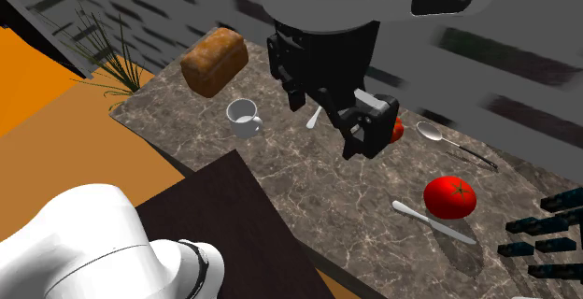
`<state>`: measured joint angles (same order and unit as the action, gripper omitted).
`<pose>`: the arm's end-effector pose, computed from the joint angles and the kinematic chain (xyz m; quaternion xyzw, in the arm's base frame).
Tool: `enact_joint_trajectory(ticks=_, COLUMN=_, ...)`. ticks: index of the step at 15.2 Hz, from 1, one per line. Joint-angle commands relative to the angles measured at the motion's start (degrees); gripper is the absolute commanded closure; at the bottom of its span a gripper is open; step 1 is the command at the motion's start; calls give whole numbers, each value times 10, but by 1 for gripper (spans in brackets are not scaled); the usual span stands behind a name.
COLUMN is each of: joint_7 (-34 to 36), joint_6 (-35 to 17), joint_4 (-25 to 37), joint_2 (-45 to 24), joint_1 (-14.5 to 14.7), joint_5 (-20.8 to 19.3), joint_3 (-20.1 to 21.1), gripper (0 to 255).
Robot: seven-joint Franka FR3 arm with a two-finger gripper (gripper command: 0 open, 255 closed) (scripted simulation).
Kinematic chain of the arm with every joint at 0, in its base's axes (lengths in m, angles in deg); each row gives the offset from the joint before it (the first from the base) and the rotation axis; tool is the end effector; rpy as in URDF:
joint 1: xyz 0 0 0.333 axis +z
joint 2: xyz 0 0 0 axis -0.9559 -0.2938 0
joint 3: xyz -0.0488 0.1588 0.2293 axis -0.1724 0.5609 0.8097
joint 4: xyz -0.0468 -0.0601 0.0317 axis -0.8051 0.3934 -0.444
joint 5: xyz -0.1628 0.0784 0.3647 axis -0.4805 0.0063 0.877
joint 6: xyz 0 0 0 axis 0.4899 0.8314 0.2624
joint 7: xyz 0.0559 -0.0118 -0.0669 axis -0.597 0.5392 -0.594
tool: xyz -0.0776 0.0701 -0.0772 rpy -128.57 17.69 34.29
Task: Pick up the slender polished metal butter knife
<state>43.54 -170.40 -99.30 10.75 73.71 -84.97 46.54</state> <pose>0.3453 -0.0251 0.5473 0.9982 0.0379 0.0321 0.0337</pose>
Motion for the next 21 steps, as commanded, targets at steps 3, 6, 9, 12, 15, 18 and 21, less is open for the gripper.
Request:
enact_joint_trajectory(ticks=3, joint_7=5, joint_6=-36, joint_4=-15, joint_2=-23, joint_1=7, joint_5=5, joint_3=6, gripper=0)
enact_joint_trajectory(ticks=6, joint_7=11, joint_6=-89, joint_4=-33, joint_2=-62, joint_1=17, joint_5=12, joint_3=15, gripper=0)
enact_joint_trajectory(ticks=9, joint_7=17, joint_6=-142, joint_4=-44, joint_2=-107, joint_1=27, joint_5=18, joint_3=23, gripper=0)
enact_joint_trajectory(ticks=12, joint_7=23, joint_6=-195, joint_4=-49, joint_2=-157, joint_1=37, joint_5=24, joint_3=33, gripper=0)
enact_joint_trajectory(ticks=15, joint_7=28, joint_6=-245, joint_4=-47, joint_2=-212, joint_1=46, joint_5=28, joint_3=43, gripper=0)
enact_joint_trajectory(ticks=18, joint_7=34, joint_6=-292, joint_4=-38, joint_2=-271, joint_1=54, joint_5=30, joint_3=52, gripper=0)
enact_joint_trajectory(ticks=21, joint_7=40, joint_6=-336, joint_4=-23, joint_2=-333, joint_1=61, joint_5=30, joint_3=62, gripper=0)
